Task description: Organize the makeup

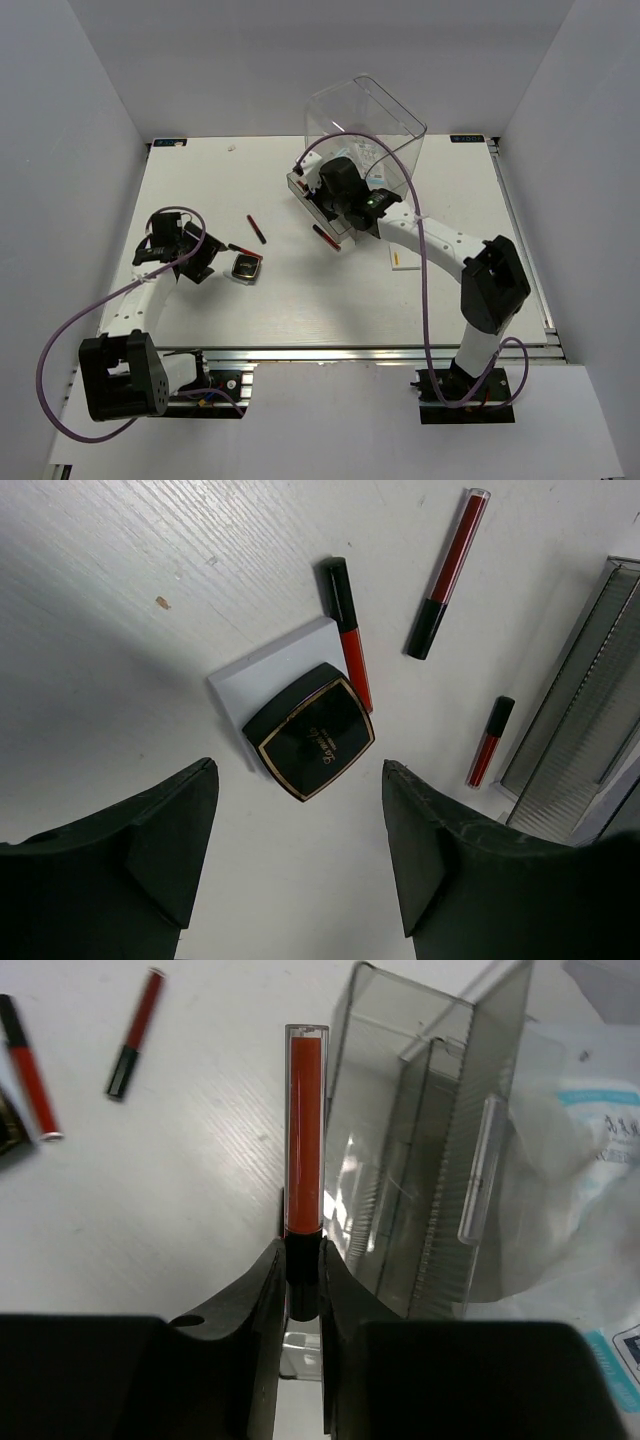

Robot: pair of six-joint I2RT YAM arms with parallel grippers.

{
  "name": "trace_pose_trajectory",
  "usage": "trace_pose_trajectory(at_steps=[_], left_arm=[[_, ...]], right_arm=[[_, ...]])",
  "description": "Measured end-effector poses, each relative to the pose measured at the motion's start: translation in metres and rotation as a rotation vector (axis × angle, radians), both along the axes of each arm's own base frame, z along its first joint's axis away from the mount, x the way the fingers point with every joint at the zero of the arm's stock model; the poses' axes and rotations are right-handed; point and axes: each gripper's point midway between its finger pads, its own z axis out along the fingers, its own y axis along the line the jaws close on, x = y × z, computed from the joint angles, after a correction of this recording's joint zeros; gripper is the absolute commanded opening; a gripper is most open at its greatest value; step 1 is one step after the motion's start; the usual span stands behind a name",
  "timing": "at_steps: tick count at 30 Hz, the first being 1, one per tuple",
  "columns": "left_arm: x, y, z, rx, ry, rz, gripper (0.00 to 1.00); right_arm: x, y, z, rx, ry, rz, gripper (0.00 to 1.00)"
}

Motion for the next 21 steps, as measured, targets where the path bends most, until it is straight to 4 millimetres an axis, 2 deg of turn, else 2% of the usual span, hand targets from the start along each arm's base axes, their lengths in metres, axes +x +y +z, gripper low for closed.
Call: trace_pose_trajectory(at_steps=[6, 10, 12, 13, 18, 19, 21], left_arm=[[0.003, -0.001, -0.005, -0.006, 0.014, -0.005, 0.76], [0.009, -0.004, -0.007, -0.007, 0.032, -0.019, 0.76], [0.014, -0.007, -0.008, -0.006, 0.039, -0.031, 0.76], [0.017, -0.008, -0.008, -0.005, 0.045, -0.038, 0.75], [0.034, -0.011, -0.011, 0.021, 0.076, -0.055, 0.66], [0.038, -0.011, -0.013, 0.028, 0.086, -0.054, 0.65], [0.043, -0.012, -0.018, 0.037, 0.112, -0.057, 0.61]], right_arm=[[0.024, -0.019, -0.031, -0.091, -0.002, -0.1, 0.02], [0.031, -0.025, -0.045, -0.129, 0.0, -0.127, 0.32], [0.032, -0.026, -0.049, -0.142, 0.003, -0.129, 0.39], [0.032, -0.026, -0.051, -0.146, 0.004, -0.127, 0.46], [0.03, -0.022, -0.05, -0.143, 0.017, -0.102, 0.6], [0.029, -0.02, -0.049, -0.136, 0.019, -0.094, 0.67], [0.027, -0.018, -0.047, -0.121, 0.027, -0.075, 0.69]])
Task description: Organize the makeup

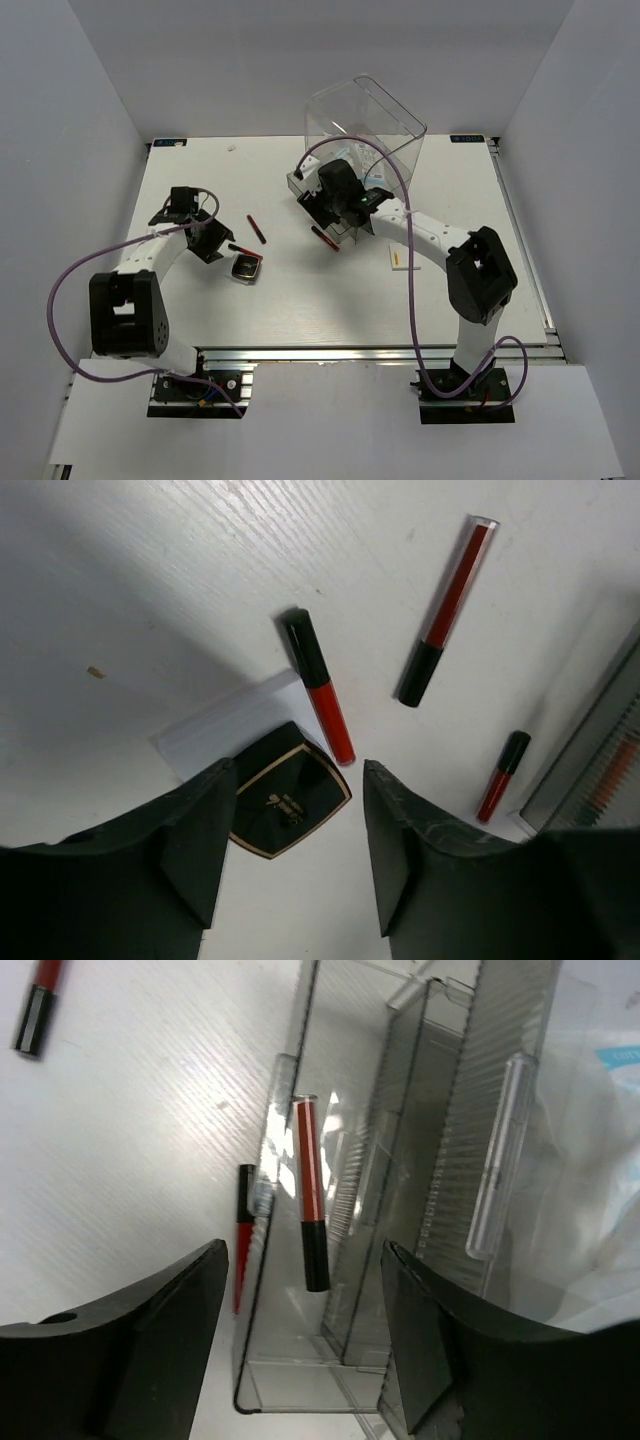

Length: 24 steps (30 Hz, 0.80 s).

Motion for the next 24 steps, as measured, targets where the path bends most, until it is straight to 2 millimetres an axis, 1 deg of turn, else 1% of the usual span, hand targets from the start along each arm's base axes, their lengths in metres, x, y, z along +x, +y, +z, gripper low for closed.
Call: trace_pose_trajectory(at_steps=[1, 2, 3, 4, 6, 9, 11, 13, 14, 15, 17, 21, 24], left_arm=[[0.002, 0.0, -0.003, 0.005, 0.015, 0.002, 0.6], [0.006, 0.002, -0.006, 0.012, 0.031, 0.006, 0.6], [0.009, 0.0, -0.008, 0.018, 0.046, 0.001, 0.6], [0.012, 0.0, -0.011, 0.031, 0.063, 0.002, 0.6], [0.018, -0.002, -0.016, 0.053, 0.097, -0.006, 0.6], [0.029, -0.006, -0.023, 0.084, 0.136, -0.023, 0.59], [0.034, -0.01, -0.028, 0.097, 0.159, -0.033, 0.56], [0.037, -0.01, -0.033, 0.109, 0.182, -0.036, 0.52], [0.038, -0.009, -0.036, 0.114, 0.192, -0.035, 0.52], [0.04, -0.009, -0.038, 0.119, 0.201, -0.036, 0.52], [0.041, -0.009, -0.042, 0.126, 0.217, -0.039, 0.51], [0.038, -0.006, -0.048, 0.145, 0.25, -0.038, 0.51], [0.035, -0.005, -0.052, 0.154, 0.269, -0.042, 0.5]], right_arm=[[-0.002, 0.002, 0.001, 0.008, 0.007, 0.015, 0.7], [-0.004, 0.003, 0.004, 0.019, 0.012, 0.028, 0.75], [-0.007, 0.005, 0.007, 0.033, 0.019, 0.043, 0.78], [-0.011, 0.006, 0.012, 0.049, 0.024, 0.063, 0.84], [-0.02, 0.008, 0.027, 0.092, 0.024, 0.109, 0.89], [-0.037, 0.004, 0.054, 0.161, -0.006, 0.181, 0.9], [-0.048, 0.001, 0.073, 0.204, -0.039, 0.227, 0.89], [-0.053, 0.002, 0.087, 0.238, -0.07, 0.258, 0.89], [-0.055, 0.002, 0.09, 0.246, -0.077, 0.268, 0.89], [-0.058, 0.003, 0.092, 0.255, -0.081, 0.278, 0.89], [-0.059, 0.002, 0.091, 0.259, -0.073, 0.287, 0.89], [-0.058, -0.005, 0.078, 0.257, -0.041, 0.276, 0.89], [-0.059, -0.006, 0.074, 0.261, -0.025, 0.277, 0.89]])
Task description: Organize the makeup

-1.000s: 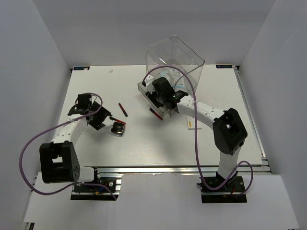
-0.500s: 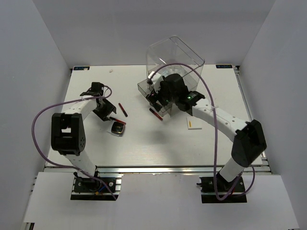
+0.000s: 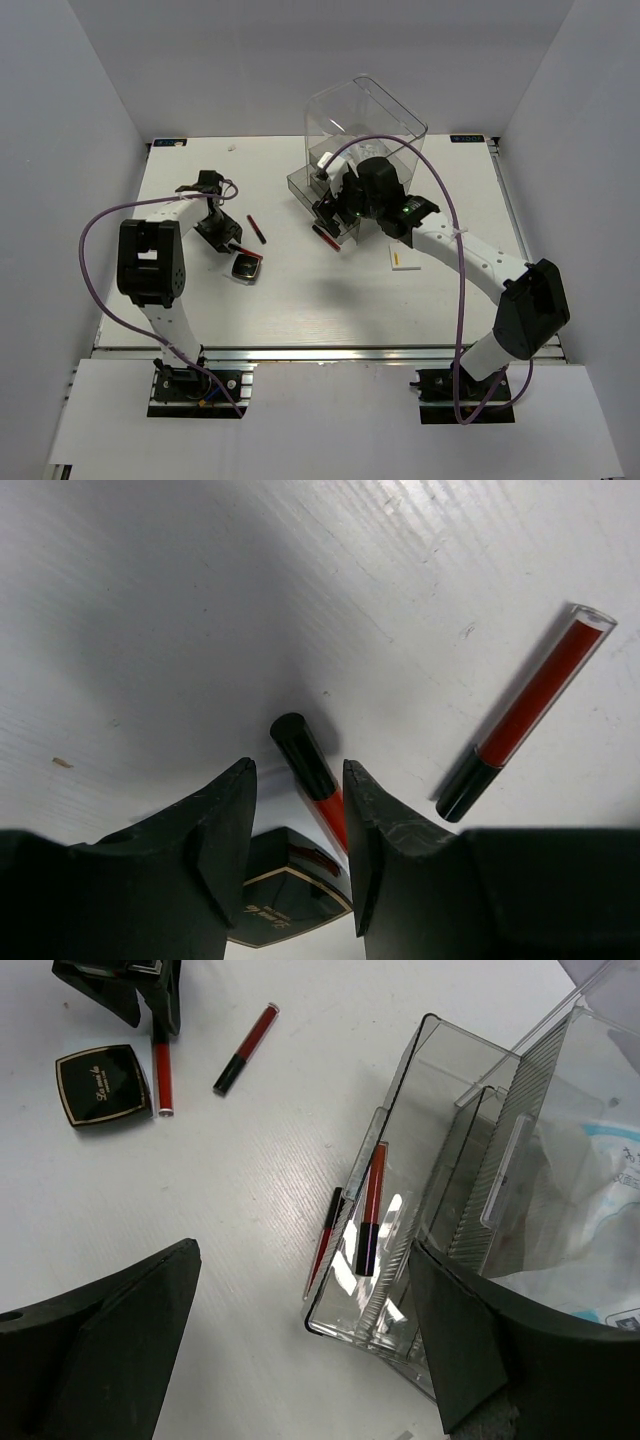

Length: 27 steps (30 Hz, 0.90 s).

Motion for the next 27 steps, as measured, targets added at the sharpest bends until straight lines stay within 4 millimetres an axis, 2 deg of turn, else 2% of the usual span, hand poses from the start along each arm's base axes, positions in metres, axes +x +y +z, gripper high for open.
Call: trace_pose_trajectory(at_steps=[2, 6, 9, 14, 19, 23, 27], left_arm=[[-0.002, 0.0, -0.003, 0.006, 0.011, -0.005, 0.47], [-0.004, 0.0, -0.009, 0.013, 0.028, -0.014, 0.31], [-0.003, -0.001, -0.011, 0.016, 0.029, -0.018, 0.3], [0.002, -0.001, -0.01, 0.02, 0.037, -0.03, 0.12], [0.009, -0.001, -0.007, 0.021, 0.021, -0.032, 0.03], [0.026, -0.006, 0.006, -0.005, -0.035, -0.029, 0.01], [0.047, -0.02, 0.039, -0.082, -0.156, -0.028, 0.0]], right_arm=[[-0.001, 0.0, 0.0, 0.004, 0.006, 0.003, 0.89], [-0.001, 0.001, 0.0, 0.013, 0.012, 0.005, 0.89], [-0.001, 0.001, 0.001, 0.02, 0.019, 0.008, 0.89], [-0.003, 0.002, -0.002, 0.026, 0.027, 0.014, 0.89], [-0.005, 0.0, -0.001, 0.036, 0.03, 0.024, 0.89], [-0.008, -0.001, 0.009, 0.059, 0.021, 0.043, 0.89], [-0.018, -0.002, 0.024, 0.107, 0.007, 0.105, 0.89]])
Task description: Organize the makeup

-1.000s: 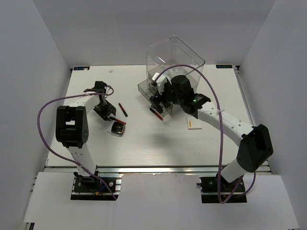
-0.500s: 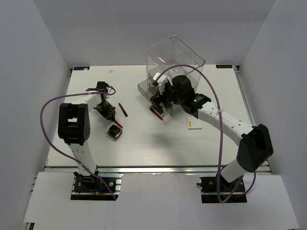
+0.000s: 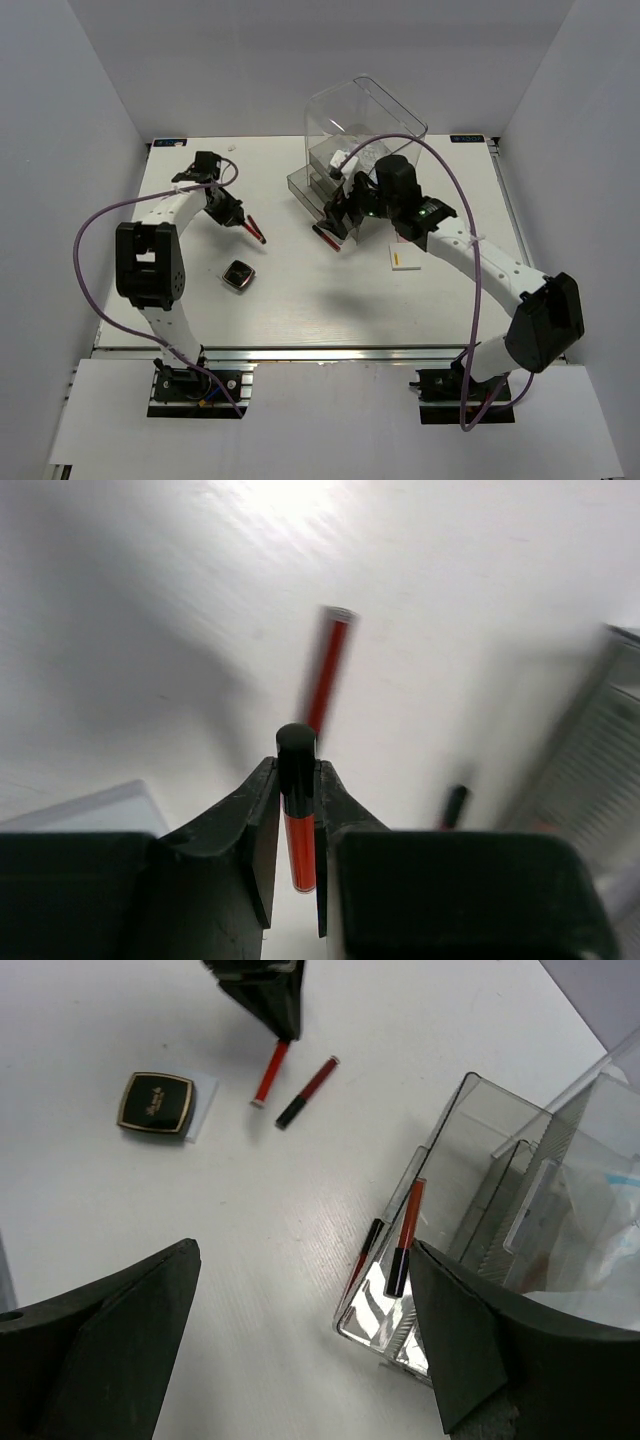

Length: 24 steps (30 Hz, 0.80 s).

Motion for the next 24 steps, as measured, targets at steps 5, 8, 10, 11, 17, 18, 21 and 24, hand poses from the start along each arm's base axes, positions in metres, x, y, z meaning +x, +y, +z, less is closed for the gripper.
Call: trace_pose_trajectory(at_steps=[5, 8, 10, 11, 17, 18, 21, 24], left_arm=[[0.019, -0.026, 0.064, -0.139, -0.2, -0.016, 0.0], [0.029, -0.049, 0.099, -0.222, -0.318, -0.053, 0.0], [0.034, -0.066, 0.112, -0.267, -0.365, -0.082, 0.0], [0.036, -0.074, 0.116, -0.287, -0.382, -0.097, 0.0], [0.058, -0.124, 0.136, -0.383, -0.447, -0.192, 0.0], [0.062, -0.13, 0.138, -0.391, -0.459, -0.203, 0.0], [0.073, -0.148, 0.144, -0.413, -0.477, -0.231, 0.0], [0.084, -0.165, 0.146, -0.427, -0.493, -0.254, 0.0]], right_arm=[[-0.02, -0.005, 0.02, 0.076, -0.023, 0.118, 0.8], [-0.028, -0.006, 0.03, 0.111, -0.033, 0.18, 0.46], [-0.033, -0.007, 0.034, 0.133, -0.031, 0.224, 0.12], [-0.035, -0.01, 0.036, 0.146, -0.012, 0.235, 0.0], [-0.023, -0.031, 0.04, 0.177, 0.027, 0.188, 0.0], [-0.024, -0.034, 0.042, 0.181, 0.026, 0.181, 0.0], [-0.031, -0.038, 0.044, 0.192, 0.034, 0.173, 0.04], [-0.037, -0.043, 0.046, 0.197, 0.03, 0.165, 0.05]])
